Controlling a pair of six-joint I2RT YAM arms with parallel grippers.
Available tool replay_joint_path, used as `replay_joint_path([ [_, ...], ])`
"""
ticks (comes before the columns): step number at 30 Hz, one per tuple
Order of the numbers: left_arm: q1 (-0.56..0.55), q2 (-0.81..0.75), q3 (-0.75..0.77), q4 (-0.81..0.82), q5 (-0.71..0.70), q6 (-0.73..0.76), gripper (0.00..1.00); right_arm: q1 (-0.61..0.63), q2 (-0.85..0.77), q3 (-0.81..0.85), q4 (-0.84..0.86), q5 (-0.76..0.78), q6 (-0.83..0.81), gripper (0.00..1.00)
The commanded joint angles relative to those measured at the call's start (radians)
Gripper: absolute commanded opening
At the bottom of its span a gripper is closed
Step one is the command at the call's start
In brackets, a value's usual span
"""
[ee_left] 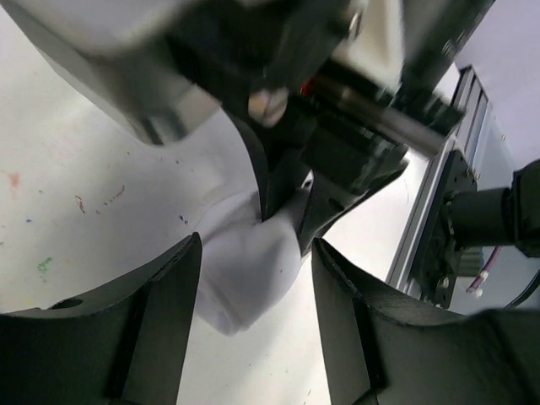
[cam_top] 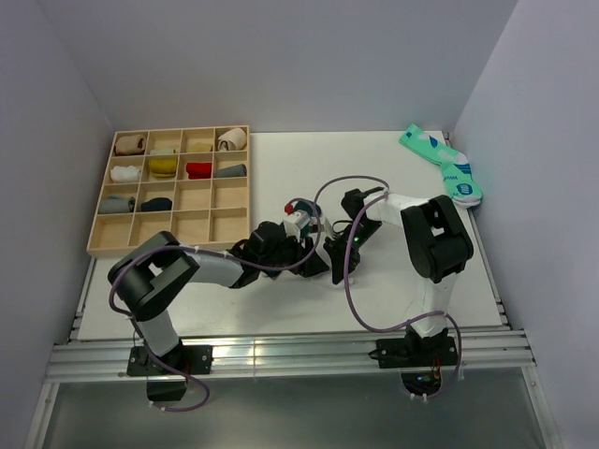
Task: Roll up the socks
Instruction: Roll the sock at the center of the board.
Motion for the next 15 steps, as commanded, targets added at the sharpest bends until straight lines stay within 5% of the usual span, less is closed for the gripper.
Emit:
replay_joint_path([
  [1,-0.009,0.023,0.030,0.076,0.057,0.046,0.60,-0.002,0.036,-0.009,0.021,0.103,-0.013,0.18],
  [11,-0.032,0.105,0.065,0.008,0.093,0.073,0.57,-0.005,0.041,-0.006,0.035,0.117,0.010,0.18],
  [15,-0.036,0.120,0.079,-0.009,0.093,0.070,0.45,-0.005,0.032,-0.005,0.041,0.129,0.035,0.18],
])
